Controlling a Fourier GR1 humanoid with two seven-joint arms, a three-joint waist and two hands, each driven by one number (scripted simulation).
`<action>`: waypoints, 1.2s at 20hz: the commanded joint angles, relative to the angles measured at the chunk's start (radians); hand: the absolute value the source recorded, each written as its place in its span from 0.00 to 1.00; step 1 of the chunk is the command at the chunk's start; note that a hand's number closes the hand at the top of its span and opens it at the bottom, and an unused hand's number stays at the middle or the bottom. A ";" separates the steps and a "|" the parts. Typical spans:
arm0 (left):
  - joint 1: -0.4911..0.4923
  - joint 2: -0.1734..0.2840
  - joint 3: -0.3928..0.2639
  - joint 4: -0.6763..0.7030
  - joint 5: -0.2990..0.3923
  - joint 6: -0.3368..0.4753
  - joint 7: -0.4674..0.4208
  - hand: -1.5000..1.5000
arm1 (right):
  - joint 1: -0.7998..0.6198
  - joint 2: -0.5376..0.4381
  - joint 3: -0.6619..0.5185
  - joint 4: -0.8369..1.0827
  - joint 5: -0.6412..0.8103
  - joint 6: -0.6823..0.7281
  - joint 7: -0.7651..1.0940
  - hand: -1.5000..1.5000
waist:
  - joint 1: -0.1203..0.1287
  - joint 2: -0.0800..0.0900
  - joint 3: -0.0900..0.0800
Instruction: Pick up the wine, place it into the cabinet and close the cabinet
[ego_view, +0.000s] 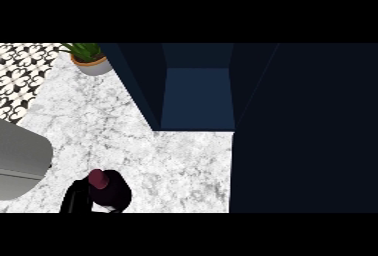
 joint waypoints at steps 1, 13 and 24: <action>0.078 -0.082 -0.045 -0.093 0.027 -0.070 -0.030 1.00 | -0.048 -0.009 -0.001 0.021 0.003 -0.011 0.018 0.00 | 0.003 0.005 -0.008; 0.265 -0.120 -0.196 -0.666 0.159 0.033 0.307 1.00 | -0.042 -0.016 -0.028 -0.020 -0.039 -0.030 0.066 0.00 | -0.004 0.006 -0.008; 0.222 -0.121 -0.392 -1.014 0.191 0.351 0.530 1.00 | 0.032 -0.004 -0.021 0.021 -0.028 0.034 -0.028 0.00 | -0.008 0.007 -0.008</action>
